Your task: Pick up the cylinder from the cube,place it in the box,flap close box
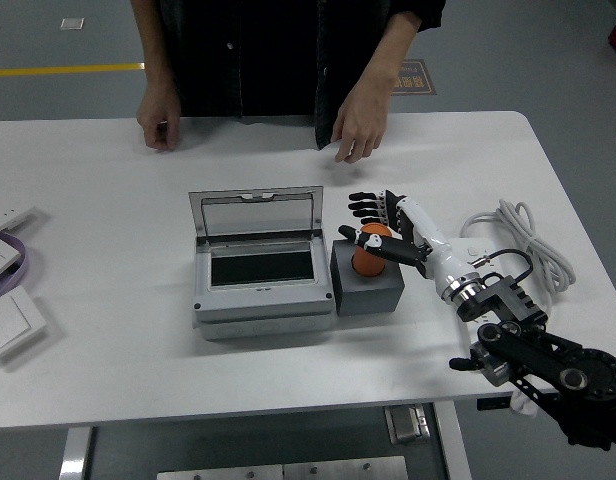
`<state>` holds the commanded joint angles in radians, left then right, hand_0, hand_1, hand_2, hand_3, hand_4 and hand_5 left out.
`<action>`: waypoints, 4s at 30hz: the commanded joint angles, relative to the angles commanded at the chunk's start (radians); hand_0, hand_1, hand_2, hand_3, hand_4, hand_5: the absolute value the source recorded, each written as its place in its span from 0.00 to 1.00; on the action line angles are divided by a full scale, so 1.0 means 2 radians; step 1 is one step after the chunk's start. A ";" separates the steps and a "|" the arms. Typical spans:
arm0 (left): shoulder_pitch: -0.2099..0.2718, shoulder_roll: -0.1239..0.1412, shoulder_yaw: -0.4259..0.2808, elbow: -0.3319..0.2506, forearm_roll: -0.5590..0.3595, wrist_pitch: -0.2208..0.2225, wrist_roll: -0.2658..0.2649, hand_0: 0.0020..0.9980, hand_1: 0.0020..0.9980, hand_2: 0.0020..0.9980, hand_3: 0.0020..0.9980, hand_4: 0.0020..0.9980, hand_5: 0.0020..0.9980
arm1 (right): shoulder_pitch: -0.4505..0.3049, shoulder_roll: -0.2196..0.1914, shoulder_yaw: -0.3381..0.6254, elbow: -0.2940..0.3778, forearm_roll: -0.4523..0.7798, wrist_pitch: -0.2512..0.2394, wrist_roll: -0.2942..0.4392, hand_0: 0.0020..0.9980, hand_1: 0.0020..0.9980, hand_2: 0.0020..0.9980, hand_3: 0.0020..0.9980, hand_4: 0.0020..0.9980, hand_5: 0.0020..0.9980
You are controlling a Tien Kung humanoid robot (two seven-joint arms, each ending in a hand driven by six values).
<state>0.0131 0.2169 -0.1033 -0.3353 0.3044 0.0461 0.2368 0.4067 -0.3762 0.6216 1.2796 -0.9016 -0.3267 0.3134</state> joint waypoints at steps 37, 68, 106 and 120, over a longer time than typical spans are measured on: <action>-0.003 -0.001 0.003 -0.001 0.003 0.002 -0.001 0.63 0.59 0.61 0.66 0.75 0.30 | 0.014 -0.006 -0.043 -0.002 0.031 -0.001 -0.002 0.65 0.59 0.55 0.57 0.00 0.00; -0.004 0.000 0.001 0.000 0.004 0.010 -0.008 0.62 0.59 0.61 0.65 0.74 0.29 | 0.012 -0.004 -0.031 0.019 0.012 -0.033 0.002 0.44 0.37 0.32 0.22 0.00 0.00; -0.007 0.006 0.016 0.002 -0.007 0.011 -0.006 0.62 0.59 0.61 0.65 0.74 0.29 | 0.189 0.097 -0.157 0.078 -0.243 -0.013 -0.275 0.04 0.12 0.18 0.16 0.00 0.00; -0.009 0.007 0.017 0.002 -0.007 0.011 -0.006 0.62 0.59 0.61 0.65 0.74 0.30 | 0.205 0.115 -0.182 0.023 -0.378 0.012 -0.278 0.16 0.19 0.27 0.20 0.00 0.00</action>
<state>-0.0040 0.2304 -0.0694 -0.3311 0.2910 0.0685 0.2239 0.8169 -0.1455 0.2575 1.3247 -1.6584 -0.3024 -0.2418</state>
